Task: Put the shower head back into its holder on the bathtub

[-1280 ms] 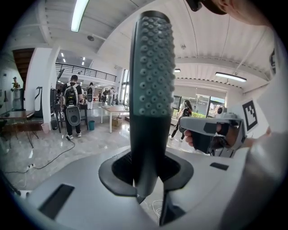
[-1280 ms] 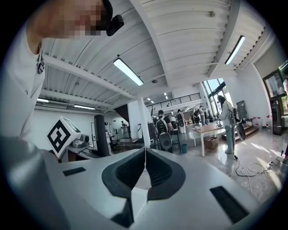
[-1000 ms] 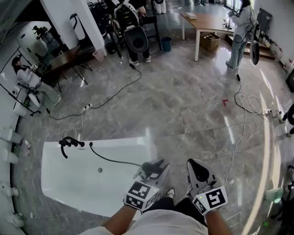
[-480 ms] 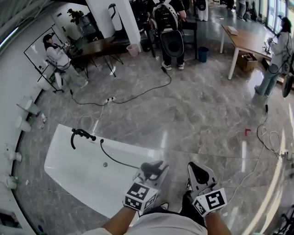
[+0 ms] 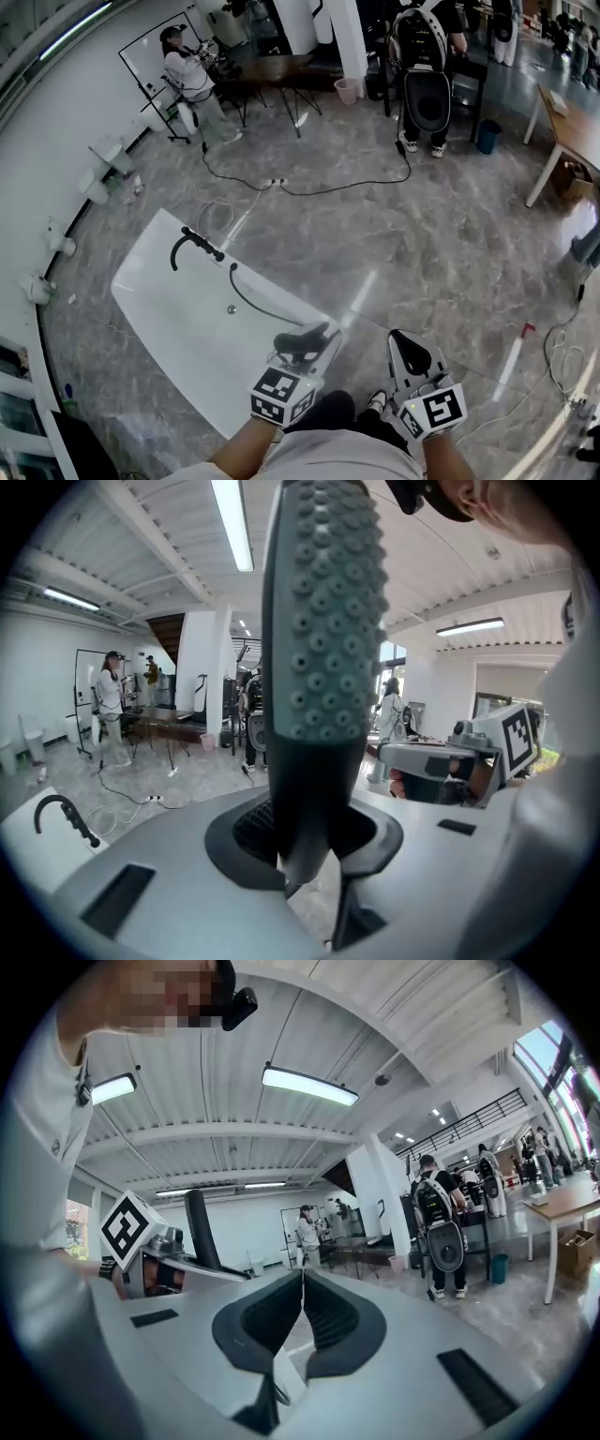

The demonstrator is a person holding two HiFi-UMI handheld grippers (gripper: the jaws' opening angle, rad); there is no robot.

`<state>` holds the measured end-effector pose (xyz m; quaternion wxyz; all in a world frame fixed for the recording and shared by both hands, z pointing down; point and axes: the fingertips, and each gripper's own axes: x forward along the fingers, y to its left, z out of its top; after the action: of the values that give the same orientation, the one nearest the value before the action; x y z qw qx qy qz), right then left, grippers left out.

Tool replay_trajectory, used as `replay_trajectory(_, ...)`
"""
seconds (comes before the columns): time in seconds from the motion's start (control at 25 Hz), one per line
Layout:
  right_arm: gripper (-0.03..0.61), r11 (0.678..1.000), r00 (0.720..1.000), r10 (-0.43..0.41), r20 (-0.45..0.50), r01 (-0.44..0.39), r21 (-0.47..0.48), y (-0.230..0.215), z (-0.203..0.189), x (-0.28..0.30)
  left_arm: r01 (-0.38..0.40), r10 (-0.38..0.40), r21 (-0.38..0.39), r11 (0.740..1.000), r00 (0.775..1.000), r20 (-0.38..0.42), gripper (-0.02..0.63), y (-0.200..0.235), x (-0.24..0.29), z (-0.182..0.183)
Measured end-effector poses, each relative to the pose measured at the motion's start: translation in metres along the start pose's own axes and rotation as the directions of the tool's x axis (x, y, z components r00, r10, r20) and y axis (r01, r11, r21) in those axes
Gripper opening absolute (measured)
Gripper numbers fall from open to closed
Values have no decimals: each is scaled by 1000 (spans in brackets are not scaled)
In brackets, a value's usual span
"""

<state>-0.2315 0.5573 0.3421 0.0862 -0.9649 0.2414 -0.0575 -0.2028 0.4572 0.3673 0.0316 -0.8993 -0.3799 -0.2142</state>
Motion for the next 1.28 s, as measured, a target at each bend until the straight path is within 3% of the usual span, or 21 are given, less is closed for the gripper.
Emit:
replay_trajectory(0.4, 14, 979, 978, 202, -47, -203, -26, -6, 9, 104, -161, 165, -74, 984, 986, 41, 97, 76, 20, 24)
replay_trajectory(0.76, 15, 928, 925, 363, -108, -370, -48, 6, 16, 237, -286, 296, -150, 946, 954, 53, 97, 188, 38, 41)
replay_trajectory(1.08, 15, 847, 841, 520, -148, -531, -39, 44, 19, 321, -421, 440, -221, 880, 897, 45, 97, 264, 19, 46)
replay_trajectory(1.28, 15, 772, 763, 621, -178, -635, -26, 65, 13, 362, -518, 545, -275, 810, 838, 26, 97, 302, 5, 43)
